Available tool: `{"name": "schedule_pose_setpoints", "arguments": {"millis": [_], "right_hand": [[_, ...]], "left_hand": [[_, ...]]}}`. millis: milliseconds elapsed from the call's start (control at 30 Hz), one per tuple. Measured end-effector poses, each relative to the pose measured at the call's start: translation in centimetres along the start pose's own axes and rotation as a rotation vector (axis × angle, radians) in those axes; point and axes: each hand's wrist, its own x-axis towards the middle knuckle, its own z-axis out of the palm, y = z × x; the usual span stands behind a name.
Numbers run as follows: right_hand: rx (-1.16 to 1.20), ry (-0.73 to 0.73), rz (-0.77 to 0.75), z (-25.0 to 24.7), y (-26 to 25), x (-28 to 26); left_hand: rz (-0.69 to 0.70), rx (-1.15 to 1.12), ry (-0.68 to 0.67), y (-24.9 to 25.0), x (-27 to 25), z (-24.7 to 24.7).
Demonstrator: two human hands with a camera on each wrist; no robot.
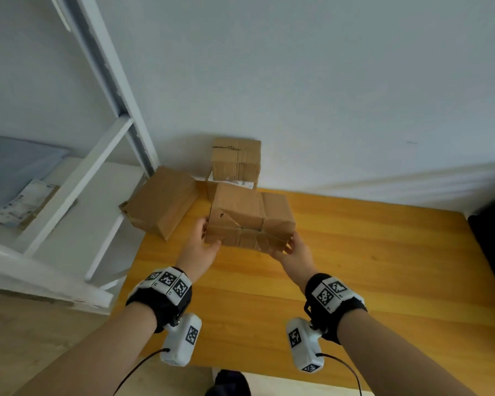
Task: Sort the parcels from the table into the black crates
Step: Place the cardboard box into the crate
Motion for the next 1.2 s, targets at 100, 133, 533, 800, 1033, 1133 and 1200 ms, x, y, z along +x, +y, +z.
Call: {"name": "schedule_pose_setpoints", "arguments": {"millis": [100, 133, 533, 800, 1033, 1133, 1200], "right_hand": [[-0.016, 0.008, -0.063, -4.0, 0.1, -2.3], [-0.028, 0.018, -0.082, -5.5, 0.2, -3.1], [-0.095, 0.196, -0.294, -19.9, -0.7, -9.8], [-0.028, 0.344, -0.405, -23.1, -3.0, -11.9], [0.129, 0.368, -0.340, -23.5, -4.3, -12.0], [0.200, 0.361, -0.270, -23.6, -4.2, -11.8], [0.265, 0.342, -0.257, -23.8, -4.0, -11.9]], "left_hand": [[0.061, -0.013, 0.007, 3.4, -1.8, 2.3], [0.087, -0.021, 0.004, 4.5, -2.5, 3.2], [0.265, -0.237, 0.005, 18.9, -11.2, 11.6], [0.303, -0.137, 0.038, 22.1, -12.0, 12.1], [0.346, -0.149, -0.184, 22.9, -11.1, 10.8], [0.353, -0.135, -0.291, 23.5, -10.5, 10.4], [0.368, -0.117, -0.356, 23.8, -10.0, 10.4]]}}
